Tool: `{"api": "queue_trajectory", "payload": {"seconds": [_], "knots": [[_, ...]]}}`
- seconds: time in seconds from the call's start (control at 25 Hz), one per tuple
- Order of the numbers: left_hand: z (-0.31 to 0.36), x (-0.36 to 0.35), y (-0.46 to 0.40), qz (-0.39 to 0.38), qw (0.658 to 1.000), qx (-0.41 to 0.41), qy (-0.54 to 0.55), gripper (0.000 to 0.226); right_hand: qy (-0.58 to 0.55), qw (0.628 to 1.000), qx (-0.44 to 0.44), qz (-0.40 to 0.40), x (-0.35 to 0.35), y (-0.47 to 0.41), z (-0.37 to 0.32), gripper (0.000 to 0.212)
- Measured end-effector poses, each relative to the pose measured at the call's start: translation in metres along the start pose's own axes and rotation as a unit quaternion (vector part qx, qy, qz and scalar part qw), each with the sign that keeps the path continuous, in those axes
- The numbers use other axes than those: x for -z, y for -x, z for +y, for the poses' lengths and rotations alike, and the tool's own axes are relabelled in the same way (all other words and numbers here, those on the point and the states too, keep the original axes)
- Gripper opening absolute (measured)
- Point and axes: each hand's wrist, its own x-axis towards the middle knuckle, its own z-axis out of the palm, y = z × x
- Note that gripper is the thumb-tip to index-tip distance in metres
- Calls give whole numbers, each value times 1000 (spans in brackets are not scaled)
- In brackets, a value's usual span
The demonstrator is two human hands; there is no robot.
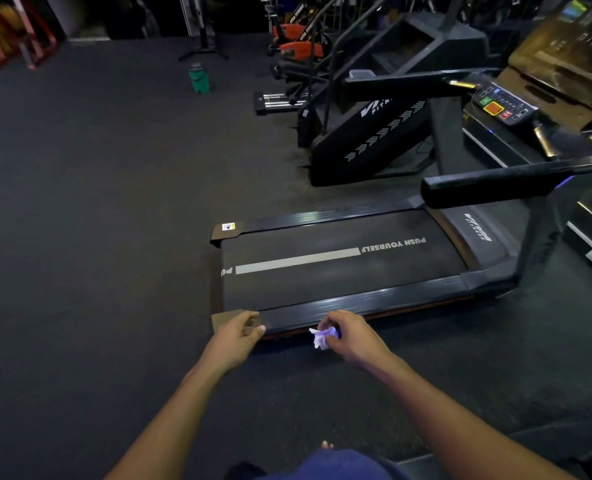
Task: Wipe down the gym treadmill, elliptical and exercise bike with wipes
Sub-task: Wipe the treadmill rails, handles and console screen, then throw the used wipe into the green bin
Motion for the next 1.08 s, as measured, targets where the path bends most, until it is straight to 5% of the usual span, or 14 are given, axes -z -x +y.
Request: {"api": "queue_trajectory", "payload": {"seconds": [0.4, 0.72, 0.88, 1.08], "knots": [[-162, 59, -35, 41, 993, 104, 37, 44, 10, 997, 44, -57, -100, -144, -47, 8], [-433, 132, -128, 142, 970, 190, 49, 49, -79, 987, 99, -102, -388, -344, -105, 15], [-465, 157, -140, 86, 974, 195, 77, 53, -91, 981, 72, -154, -427, -389, -160, 17], [-540, 260, -219, 111, 971, 200, 70, 53, -104, 980, 63, -160, -486, -500, -215, 28]]}}
